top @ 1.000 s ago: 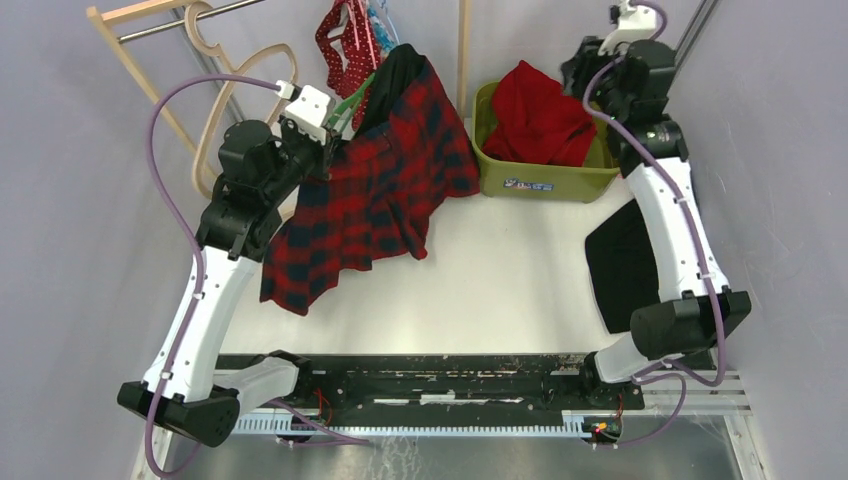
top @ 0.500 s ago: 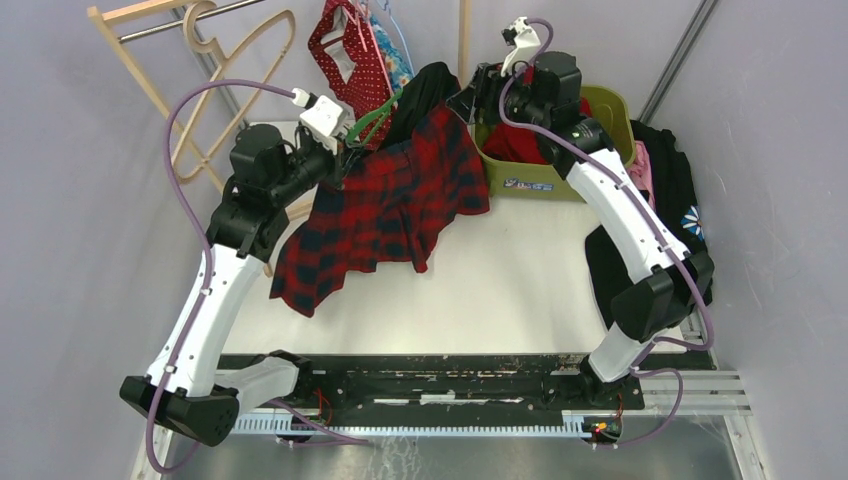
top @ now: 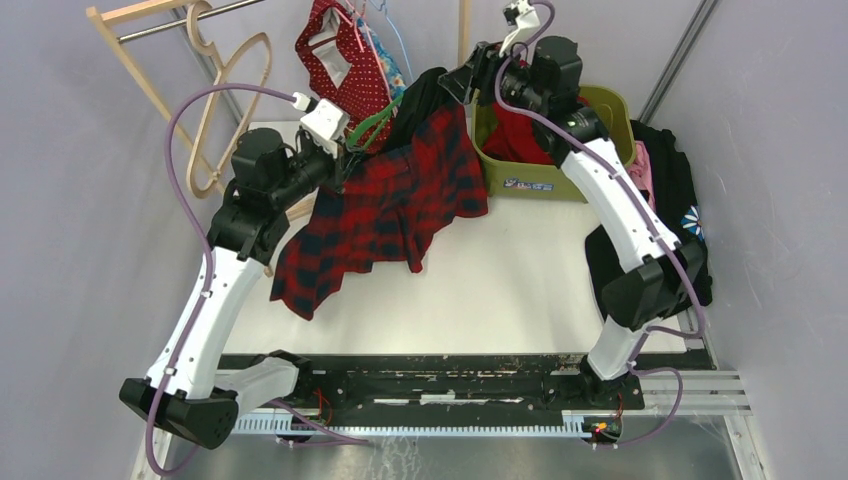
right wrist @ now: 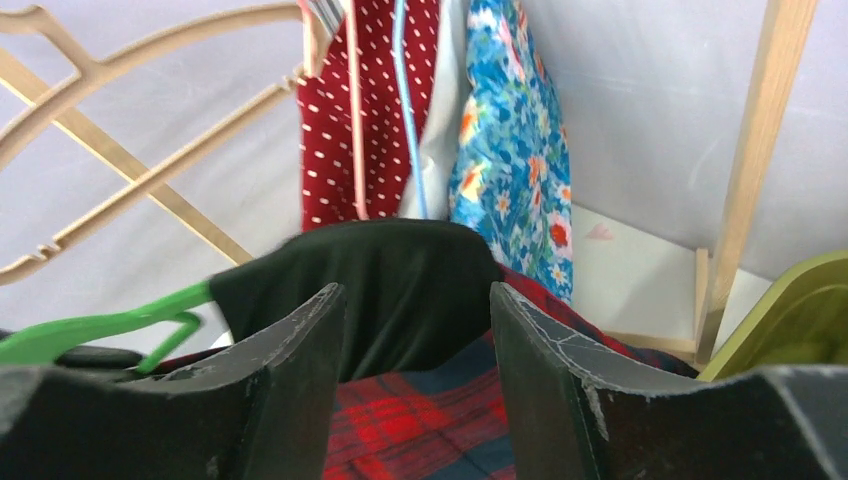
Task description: Remove the skirt from the hanger
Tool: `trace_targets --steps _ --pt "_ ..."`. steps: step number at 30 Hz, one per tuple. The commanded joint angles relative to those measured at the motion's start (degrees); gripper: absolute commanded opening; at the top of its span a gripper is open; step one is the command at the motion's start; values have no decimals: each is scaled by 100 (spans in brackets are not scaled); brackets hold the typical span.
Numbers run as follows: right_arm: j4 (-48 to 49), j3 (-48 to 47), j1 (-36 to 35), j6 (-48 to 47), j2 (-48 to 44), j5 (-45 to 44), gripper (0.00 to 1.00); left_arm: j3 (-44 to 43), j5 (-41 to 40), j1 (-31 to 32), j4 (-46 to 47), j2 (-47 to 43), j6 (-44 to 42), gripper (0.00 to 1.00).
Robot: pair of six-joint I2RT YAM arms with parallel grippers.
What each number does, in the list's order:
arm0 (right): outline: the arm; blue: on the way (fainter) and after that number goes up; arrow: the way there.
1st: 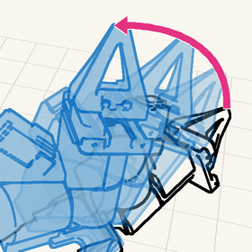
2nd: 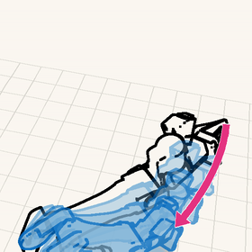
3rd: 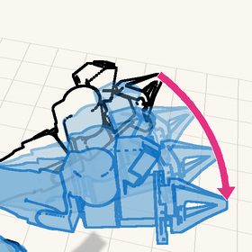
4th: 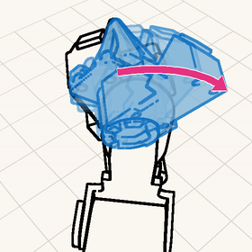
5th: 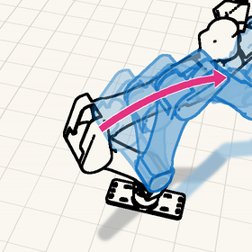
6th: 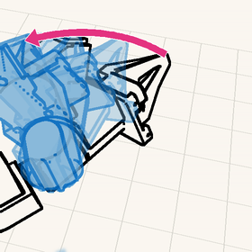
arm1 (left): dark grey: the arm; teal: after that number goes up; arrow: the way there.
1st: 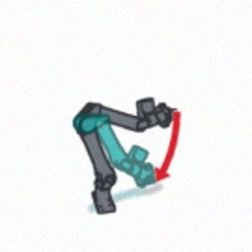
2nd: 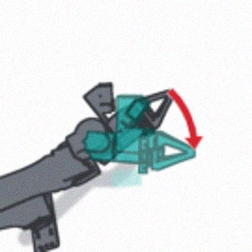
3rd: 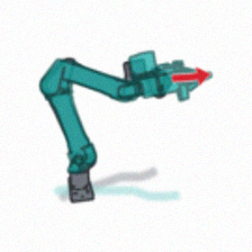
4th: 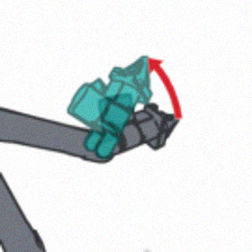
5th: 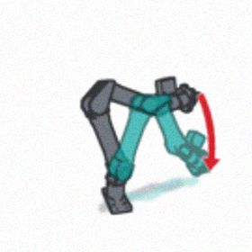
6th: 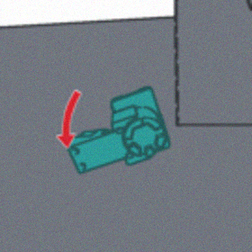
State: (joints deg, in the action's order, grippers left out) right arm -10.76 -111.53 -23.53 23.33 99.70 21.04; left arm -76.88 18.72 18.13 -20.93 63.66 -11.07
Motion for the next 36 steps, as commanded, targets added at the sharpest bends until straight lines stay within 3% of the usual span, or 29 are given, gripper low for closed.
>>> trace_targets --steps 1,7,10,13,15,16,20,24,31,36 --pt "279 -261 -22 255 393 155 60 -99 58 18 653 -333 215 3" --pt "206 -243 -17 176 490 97 59 -150 -21 24 598 -389 141 3" --pt "306 -190 -29 346 505 175 52 -152 -21 24 592 -381 126 3" --pt "311 -169 -18 392 524 190 31 -134 -25 24 608 -396 125 3" --pt "292 -164 -6 448 525 151 4 -113 -51 24 607 -413 114 3" --pt "294 -155 1 505 520 139 1 -104 -60 24 600 -422 112 3" --pt "10 -289 46 428 479 -253 1 -49 -100 25 567 -456 74 3" --pt "-525 -888 214 -283 476 -976 1 4 -149 24 537 -490 47 3" --pt "-851 -1948 1248 -883 676 -1897 1 103 -179 25 507 -574 23 3" --pt "-963 -1593 1450 -1511 499 -2227 1 0 -301 22 395 -562 -52 3"
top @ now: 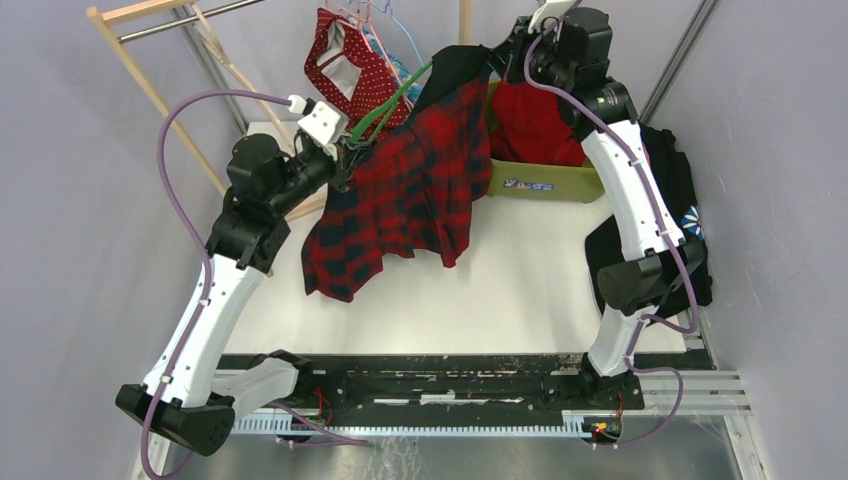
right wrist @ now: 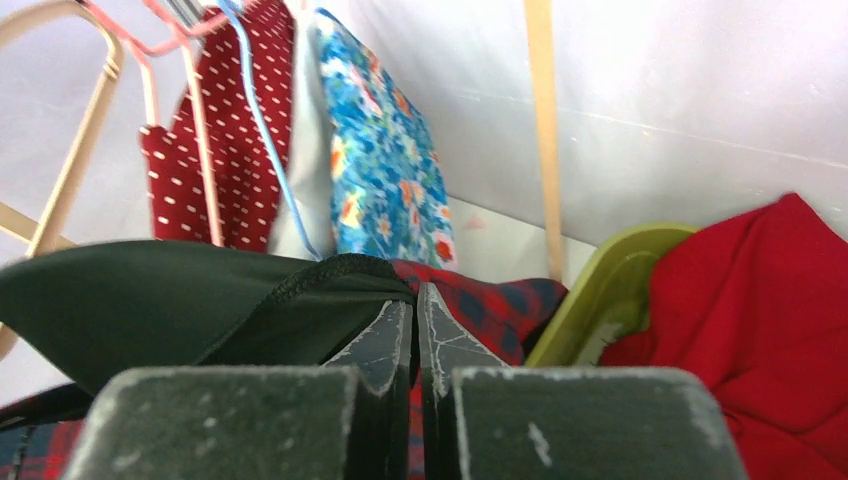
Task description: Remove the skirt from the hanger
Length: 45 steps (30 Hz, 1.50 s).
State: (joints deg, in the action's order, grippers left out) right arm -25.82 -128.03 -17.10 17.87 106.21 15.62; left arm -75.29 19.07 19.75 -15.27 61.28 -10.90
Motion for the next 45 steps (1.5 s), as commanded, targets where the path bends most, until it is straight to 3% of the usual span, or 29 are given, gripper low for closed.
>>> trace_targets --steps 1,6,9,13,17,23,26,28,35,40,45 --pt "588 284 806 -998 -246 -1700 1 -188 -342 -138 -184 -304 -72 3" --pt "655 1161 823 -1583 -529 -1993 1 -377 -400 -138 -345 -222 -120 3" --pt "624 1045 998 -2333 -486 -2569 1 -434 -511 -139 -464 -300 -150 3" --pt "545 732 1499 -2229 -353 -2638 1 -445 -685 -138 -648 -375 -214 3" --pt "581 639 1614 -2708 -262 -3011 1 -527 -689 -138 -671 -363 -232 3" --pt "533 1116 1640 -1569 -515 -2117 1 -531 -547 -140 -447 -173 -162 3" --pt "766 1933 1244 -867 -811 -1513 1 -610 -418 -137 -78 59 -98 3" --pt "905 2365 624 -689 -981 -1262 1 -808 -335 -140 331 350 -54 3" --pt "1393 3249 -734 490 -1408 -360 1 -2233 -76 -28 1471 1778 299 3" --pt "1428 3398 -1348 514 -1346 -269 1 -2500 307 61 2375 2185 1097 3" --pt "1155 3330 -1500 231 -1432 -331 1 -2260 364 124 2795 2147 1517 3"
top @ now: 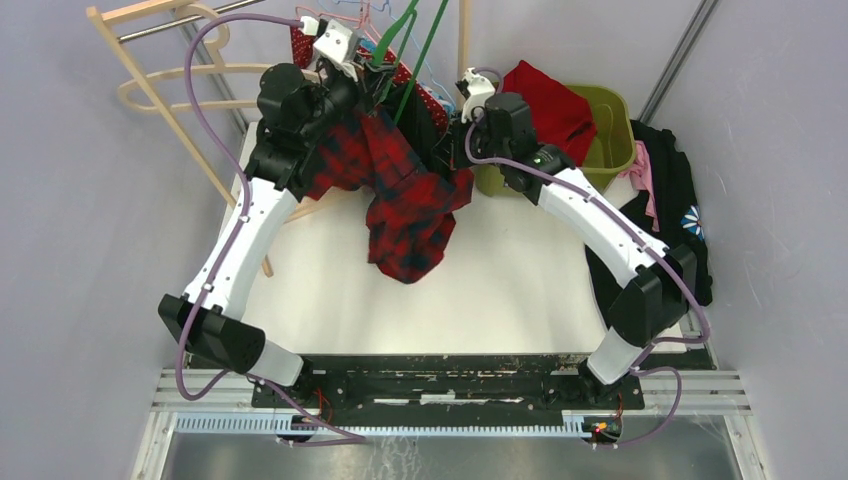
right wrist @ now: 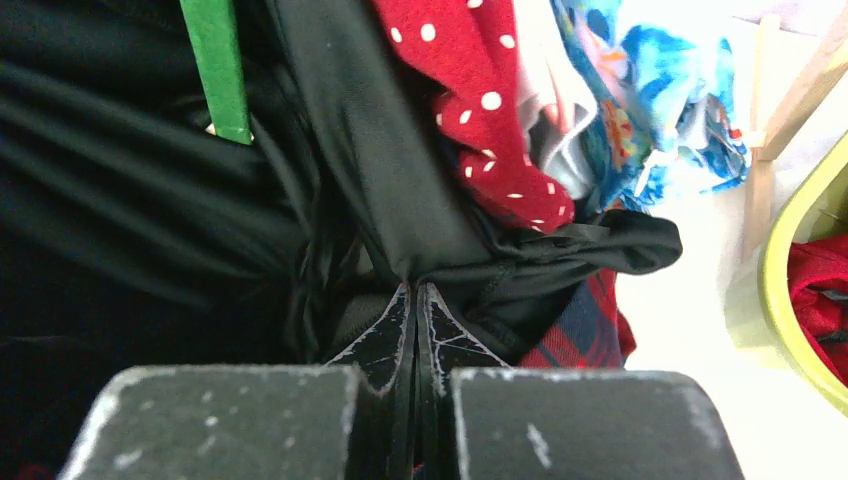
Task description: Remove the skirt from the hanger
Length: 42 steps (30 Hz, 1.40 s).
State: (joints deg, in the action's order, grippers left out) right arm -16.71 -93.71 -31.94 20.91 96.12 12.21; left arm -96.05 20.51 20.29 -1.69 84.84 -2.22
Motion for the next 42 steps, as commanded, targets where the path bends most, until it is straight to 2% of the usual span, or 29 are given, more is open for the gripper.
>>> trace_targets --steps 1,3,6,10,16,19,23,26,30,33,36,42 --pt "95 -148 -19 -201 -443 -51 1 -164 217 71 1474 -227 644 3" --pt "-88 -141 -21 -391 -516 -81 1 -91 183 70 1752 -285 754 3" --pt "62 351 -20 -317 -578 -52 1 -210 179 71 2488 -244 1201 3" --pt "180 481 -66 -211 -371 -65 1 -425 481 71 3367 -181 2371 3" --pt "12 17 -67 -389 6 -121 1 675 549 110 4563 -771 3998 3" --pt "218 -33 -138 -40 84 93 1 1298 436 126 5104 -1009 4487 3" --pt "96 -111 -529 -250 104 55 1 1725 395 127 5790 -1033 5013 3" --pt "-34 -74 -680 -433 19 -184 1 1691 473 132 5818 -1054 4966 3" --pt "-782 -487 -683 -1503 -89 -1349 1 1605 582 125 5607 -1182 4676 3" --pt "-945 -564 -446 -2005 -209 -1967 1 1681 208 128 5681 -1345 4301 3" --pt "-792 -328 -128 -1366 -318 -1517 1 1309 -204 123 5945 -1084 3735 3" --pt "-433 129 -565 -553 -337 -717 1 175 -277 122 5399 -397 2393 3"
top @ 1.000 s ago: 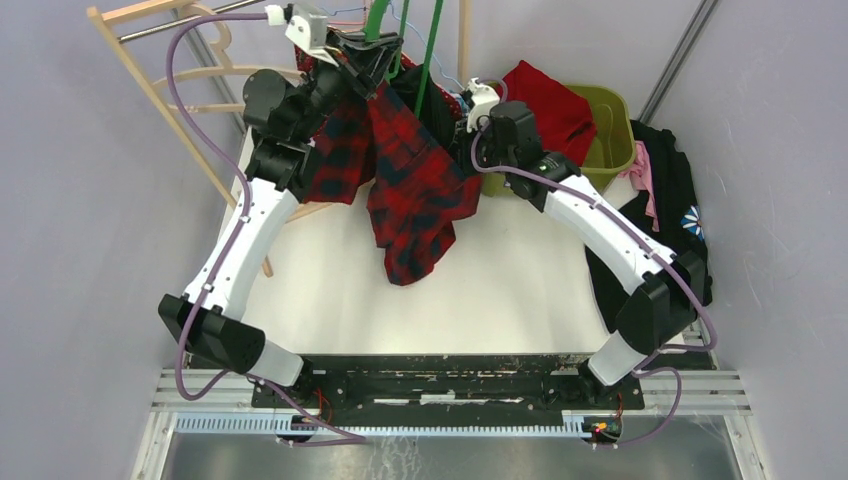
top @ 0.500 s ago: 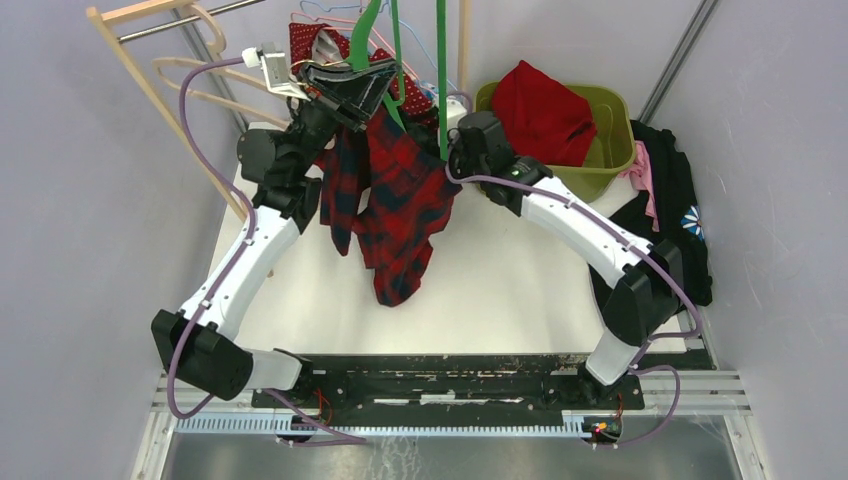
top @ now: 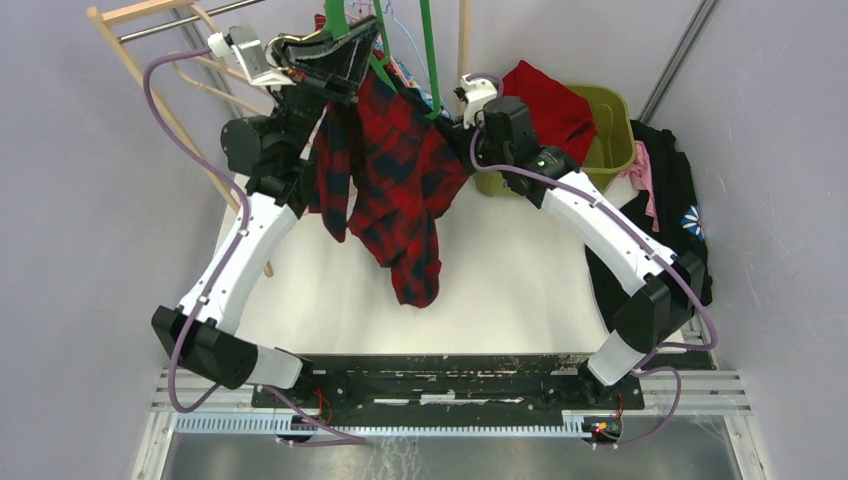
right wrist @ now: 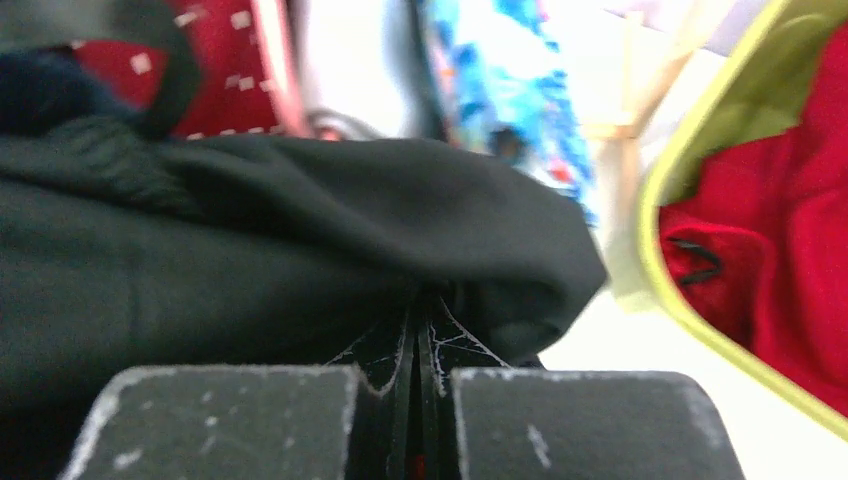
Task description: Remove the skirt from the hanger
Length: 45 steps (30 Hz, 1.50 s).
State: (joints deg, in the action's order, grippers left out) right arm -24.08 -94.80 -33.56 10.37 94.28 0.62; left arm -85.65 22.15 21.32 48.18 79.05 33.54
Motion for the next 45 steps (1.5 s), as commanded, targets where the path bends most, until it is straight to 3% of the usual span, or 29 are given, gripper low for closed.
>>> trace_targets --steps 1,8,16,21,29,32,37,41,45 --pt "304 265 -514 477 -166 465 1 -1000 -471 22 318 267 -1391 3" --pt "-269 360 -697 -492 -559 -183 1 -1501 -709 30 -592 407 -3039 3" --pt "-466 989 -602 -2238 -1194 -1958 1 -1456 -1021 29 -1628 -96 -4559 3" --pt "-235 990 77 -2869 -1575 -3021 1 -1411 -1252 29 -2249 -430 -5174 3" --pt "671 406 1226 -3787 -1439 -4775 1 -1270 -1118 25 -2753 -635 -5265 3" --pt "586 -198 1602 -3493 -1156 -4705 1 -1235 -1090 28 -2951 -699 -5302 3" --pt "281 -1669 1651 -3144 -487 -4013 1 -1054 -1014 29 -3120 -799 -5205 3" --pt "117 -3074 1659 -2722 -47 -3195 1 -833 -657 28 -3460 -907 -4974 3" --pt "355 -4529 1724 -2676 449 -3009 1 -518 -195 27 -4145 -1111 -4760 3"
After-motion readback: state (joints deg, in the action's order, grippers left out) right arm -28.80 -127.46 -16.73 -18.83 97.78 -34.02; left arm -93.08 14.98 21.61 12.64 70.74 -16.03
